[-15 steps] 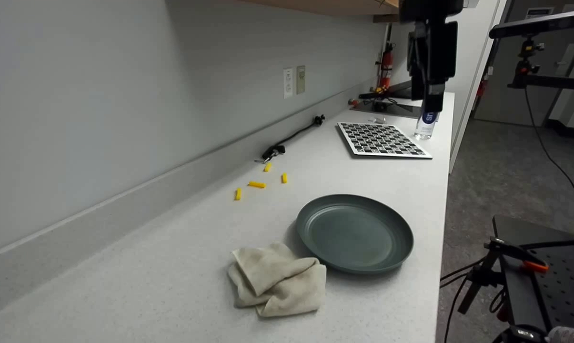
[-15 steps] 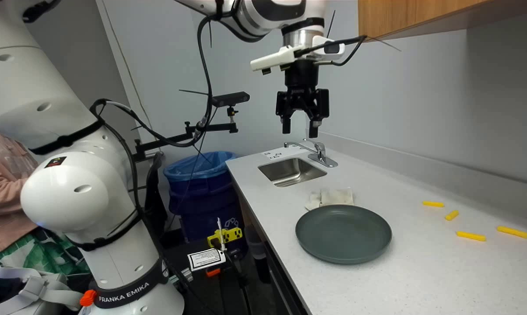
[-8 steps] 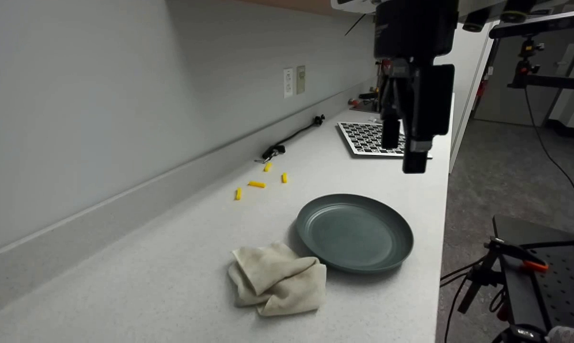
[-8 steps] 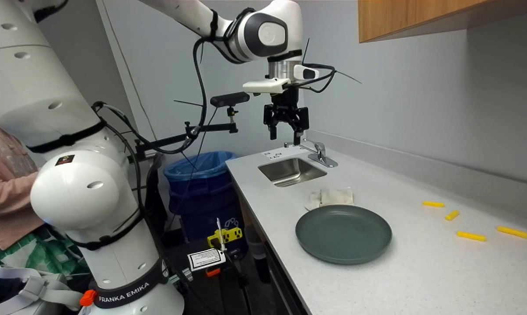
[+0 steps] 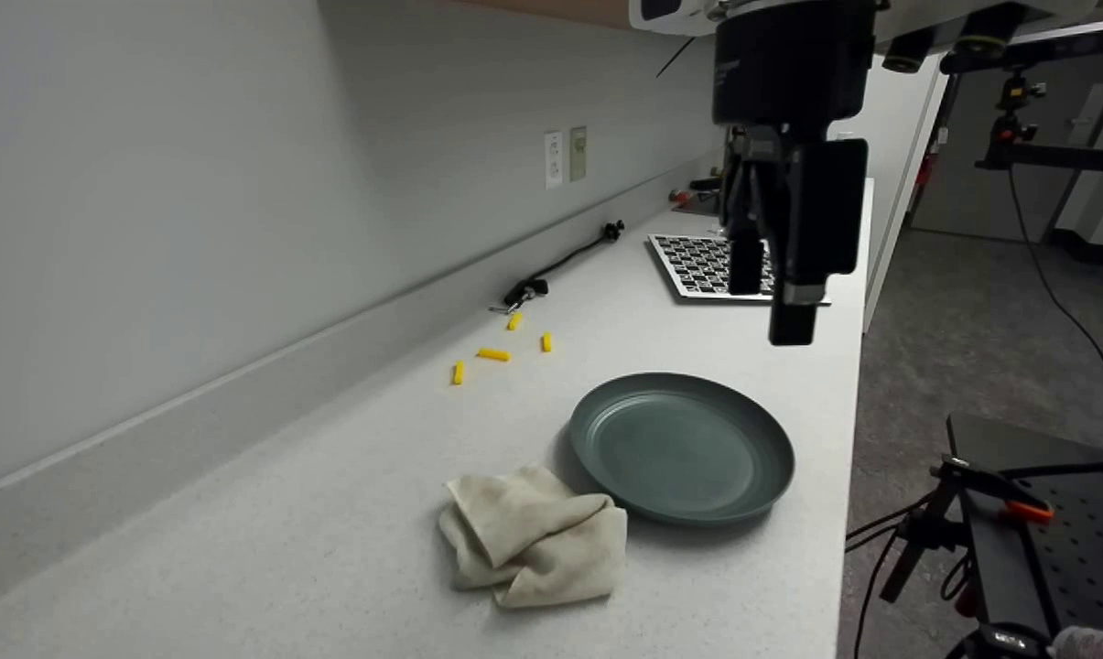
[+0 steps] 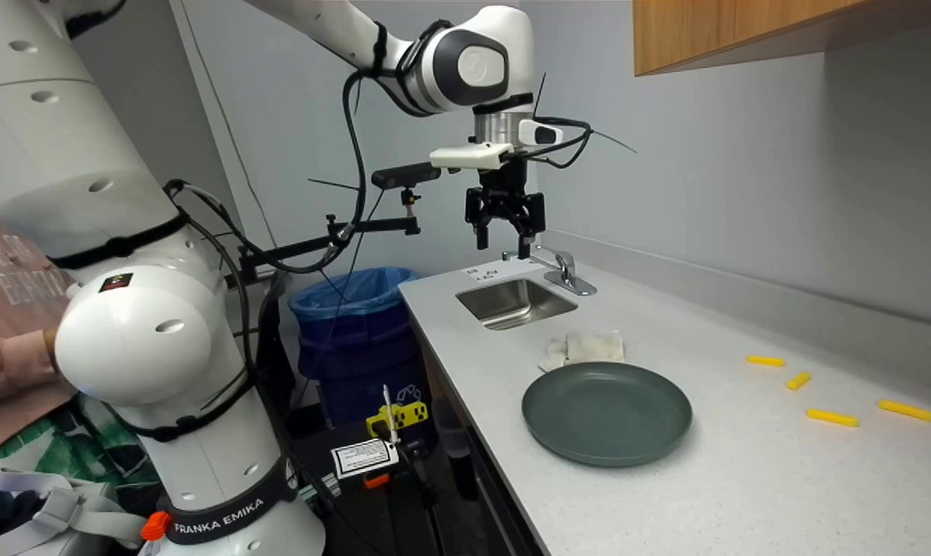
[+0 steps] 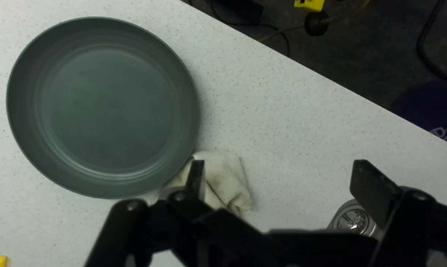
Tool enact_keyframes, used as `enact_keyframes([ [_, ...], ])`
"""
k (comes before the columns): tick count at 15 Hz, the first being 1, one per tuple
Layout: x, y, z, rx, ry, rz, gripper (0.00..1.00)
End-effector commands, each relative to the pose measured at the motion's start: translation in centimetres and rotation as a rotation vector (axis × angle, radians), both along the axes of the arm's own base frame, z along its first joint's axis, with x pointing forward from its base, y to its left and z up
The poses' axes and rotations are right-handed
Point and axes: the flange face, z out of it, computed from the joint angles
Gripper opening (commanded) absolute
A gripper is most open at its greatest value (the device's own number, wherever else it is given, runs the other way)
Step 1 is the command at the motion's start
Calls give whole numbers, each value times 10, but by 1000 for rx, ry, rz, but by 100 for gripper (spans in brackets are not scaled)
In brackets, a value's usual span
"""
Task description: Use the cloth to wipe the plate
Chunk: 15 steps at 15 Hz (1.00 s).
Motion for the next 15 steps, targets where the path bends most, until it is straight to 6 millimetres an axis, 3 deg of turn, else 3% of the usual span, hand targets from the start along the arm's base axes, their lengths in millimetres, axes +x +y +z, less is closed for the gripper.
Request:
enact_keyframes([
  [1,22,4,-10,34,-87,5,100],
  [5,53,21,-35,74,-198,34,100],
  [15,85,50,-155,43,-243,119,100],
])
